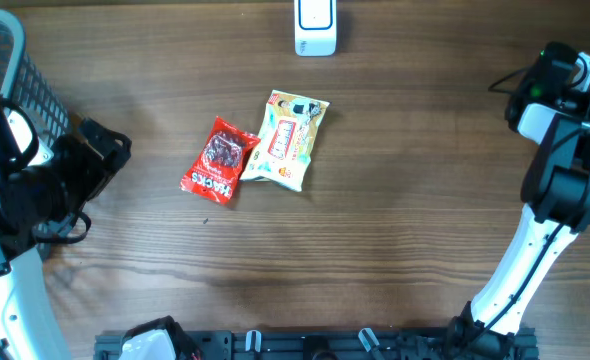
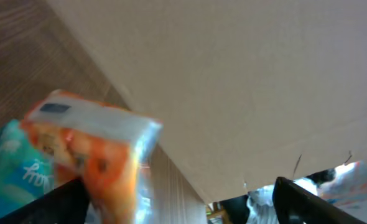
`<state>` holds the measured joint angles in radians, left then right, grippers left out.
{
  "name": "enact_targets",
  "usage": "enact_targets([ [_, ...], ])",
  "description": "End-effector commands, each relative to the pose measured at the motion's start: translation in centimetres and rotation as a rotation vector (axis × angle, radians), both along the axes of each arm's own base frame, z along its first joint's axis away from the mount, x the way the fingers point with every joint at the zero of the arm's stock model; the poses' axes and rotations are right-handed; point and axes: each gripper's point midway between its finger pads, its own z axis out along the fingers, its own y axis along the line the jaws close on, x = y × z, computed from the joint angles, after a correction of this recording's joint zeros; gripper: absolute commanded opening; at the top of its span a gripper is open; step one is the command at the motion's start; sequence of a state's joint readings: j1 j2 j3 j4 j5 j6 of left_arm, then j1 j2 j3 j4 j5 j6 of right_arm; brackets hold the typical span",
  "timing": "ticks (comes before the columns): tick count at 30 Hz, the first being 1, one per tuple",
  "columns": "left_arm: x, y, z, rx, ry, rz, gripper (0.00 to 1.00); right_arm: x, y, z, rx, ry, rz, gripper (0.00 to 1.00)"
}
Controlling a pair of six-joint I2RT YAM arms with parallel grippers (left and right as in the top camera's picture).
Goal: Scan the item barcode
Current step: 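Move the orange box right and release it near the green packet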
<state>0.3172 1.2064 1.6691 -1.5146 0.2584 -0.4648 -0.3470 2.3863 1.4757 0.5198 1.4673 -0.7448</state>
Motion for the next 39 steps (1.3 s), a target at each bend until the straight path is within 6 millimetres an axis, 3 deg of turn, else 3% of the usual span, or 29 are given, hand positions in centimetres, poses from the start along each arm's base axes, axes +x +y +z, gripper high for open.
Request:
enact_targets([
  [1, 0.0, 0.3, 0.1, 0.016, -0.006, -0.004, 1.00, 0.5, 0.5, -1.5, 0.023, 0.006, 0.038, 1.00],
  [7, 0.0, 0.3, 0.1, 0.016, -0.006, -0.004, 1.00, 1.2, 2.9, -7.5, 0.251, 0.108, 0.186, 1.00],
  [13, 0.0, 0.3, 0.1, 0.016, -0.006, -0.004, 1.00, 1.6, 3.8, -5.8, 0.212, 0.092, 0.184, 0.98],
  [17, 0.0, 0.3, 0.1, 0.016, -0.006, -0.004, 1.00, 4.1, 6.5, -3.3, 0.274, 0.035, 0.306, 1.00],
  [19, 0.0, 0.3, 0.1, 0.016, -0.006, -0.004, 1.00, 5.3, 9.1, -3.0, 0.388, -0.022, 0.402, 1.00],
  [21, 0.0, 0.3, 0.1, 0.016, -0.006, -0.004, 1.00, 7.0, 15.4, -4.3, 0.725, -0.106, 0.594, 1.00],
  [23, 0.0, 0.3, 0.1, 0.016, -0.006, -0.004, 1.00, 8.1, 21.5, -3.9, 1.027, -0.220, 0.744, 1.00],
  [28, 0.0, 0.3, 0.1, 0.016, -0.006, -0.004, 1.00, 8.1, 31.4, 1.6, 1.548, -0.600, 0.781, 1.00],
  [32, 0.0, 0.3, 0.1, 0.016, -0.006, -0.004, 1.00, 4.4, 40.4, 6.5, 2.140, -0.621, 0.812, 1.00],
  [35, 0.0, 0.3, 0.1, 0.016, -0.006, -0.004, 1.00, 2.2, 43.5, 6.7, 2.304, -0.537, 0.757, 1.00],
  [39, 0.0, 0.3, 0.1, 0.016, -0.006, -0.004, 1.00, 0.5, 46.1, 4.2, 2.183, -0.388, 0.709, 1.00],
])
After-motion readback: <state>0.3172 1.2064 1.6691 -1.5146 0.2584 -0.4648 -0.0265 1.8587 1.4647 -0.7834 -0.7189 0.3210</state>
